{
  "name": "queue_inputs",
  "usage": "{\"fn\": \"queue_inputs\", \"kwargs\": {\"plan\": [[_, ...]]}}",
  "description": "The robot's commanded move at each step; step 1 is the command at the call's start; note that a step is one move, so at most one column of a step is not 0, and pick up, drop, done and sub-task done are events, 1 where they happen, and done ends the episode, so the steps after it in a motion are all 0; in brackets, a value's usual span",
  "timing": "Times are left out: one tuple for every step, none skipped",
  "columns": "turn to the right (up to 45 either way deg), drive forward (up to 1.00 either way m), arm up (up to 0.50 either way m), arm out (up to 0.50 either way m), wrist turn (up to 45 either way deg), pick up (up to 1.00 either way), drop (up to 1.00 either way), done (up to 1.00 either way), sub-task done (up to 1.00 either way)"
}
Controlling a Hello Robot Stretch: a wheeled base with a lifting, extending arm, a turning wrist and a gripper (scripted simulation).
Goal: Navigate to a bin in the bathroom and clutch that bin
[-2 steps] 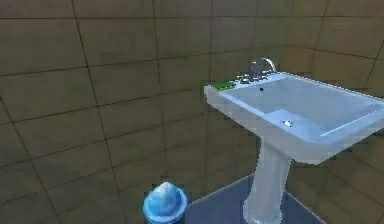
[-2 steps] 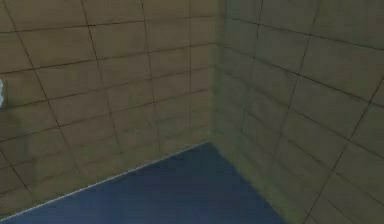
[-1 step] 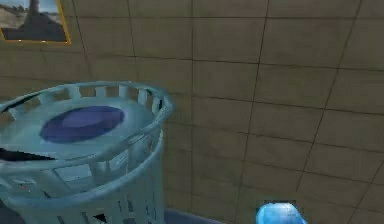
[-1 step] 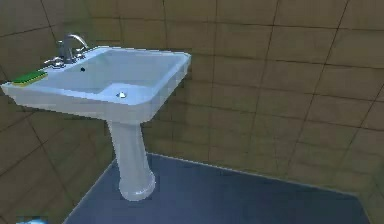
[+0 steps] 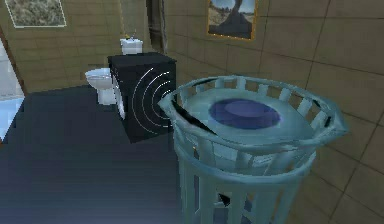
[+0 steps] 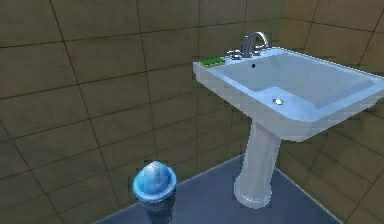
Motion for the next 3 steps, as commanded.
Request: {"fn": "queue_inputs", "kwargs": {"plan": [[-9.0, 0.00, 0.00, 0.00, 0.0, 0.00, 0.00, 0.00, 0.00], [0.0, 0.00, 0.18, 0.00, 0.0, 0.00, 0.00, 0.00, 0.00], [0.0, 0.00, 0.00, 0.50, 0.0, 0.00, 0.00, 0.00, 0.00]]}}
